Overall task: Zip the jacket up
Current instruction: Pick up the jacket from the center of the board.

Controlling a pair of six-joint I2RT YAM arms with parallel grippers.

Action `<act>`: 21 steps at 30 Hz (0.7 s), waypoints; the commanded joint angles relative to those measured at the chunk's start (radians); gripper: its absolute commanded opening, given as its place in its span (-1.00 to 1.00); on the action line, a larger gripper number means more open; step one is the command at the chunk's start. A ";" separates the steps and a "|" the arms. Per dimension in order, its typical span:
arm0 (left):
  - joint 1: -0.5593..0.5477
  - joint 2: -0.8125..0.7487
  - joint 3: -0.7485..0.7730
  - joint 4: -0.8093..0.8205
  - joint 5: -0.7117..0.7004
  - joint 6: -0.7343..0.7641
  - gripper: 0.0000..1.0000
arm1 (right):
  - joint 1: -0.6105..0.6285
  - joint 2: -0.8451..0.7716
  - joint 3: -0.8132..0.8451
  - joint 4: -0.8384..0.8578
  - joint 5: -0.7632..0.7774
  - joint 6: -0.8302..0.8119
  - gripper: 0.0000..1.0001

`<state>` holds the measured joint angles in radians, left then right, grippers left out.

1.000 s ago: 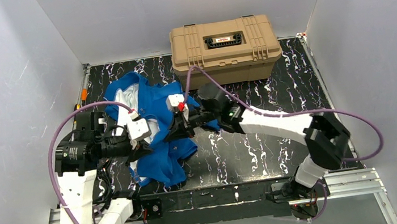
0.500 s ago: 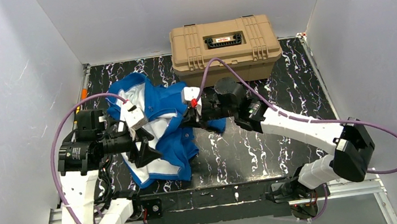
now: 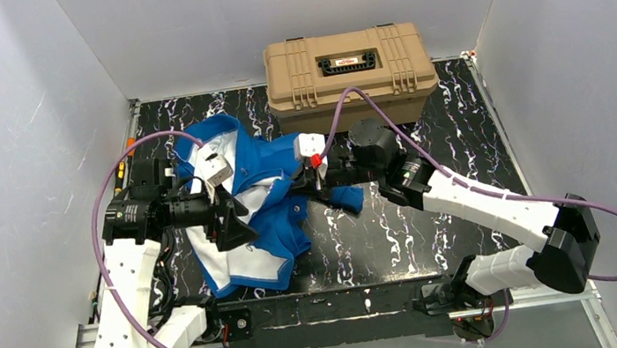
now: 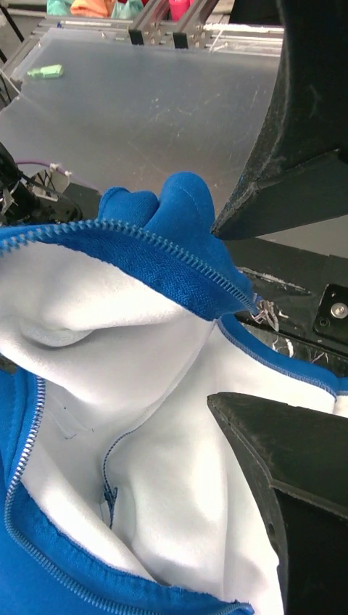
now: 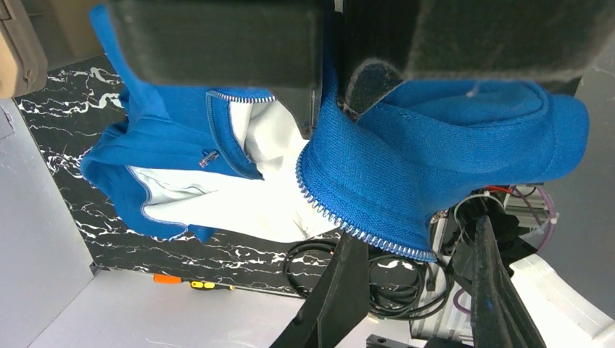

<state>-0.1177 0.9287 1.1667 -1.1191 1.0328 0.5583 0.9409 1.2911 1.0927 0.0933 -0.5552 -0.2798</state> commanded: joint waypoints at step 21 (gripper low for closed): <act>-0.020 -0.036 -0.015 0.090 0.011 -0.099 -1.00 | 0.006 -0.110 -0.101 0.179 0.206 0.019 -0.88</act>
<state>-0.1333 0.9325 1.1526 -1.0924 1.0794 0.5278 0.9447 1.2308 0.9962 0.2050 -0.4271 -0.2581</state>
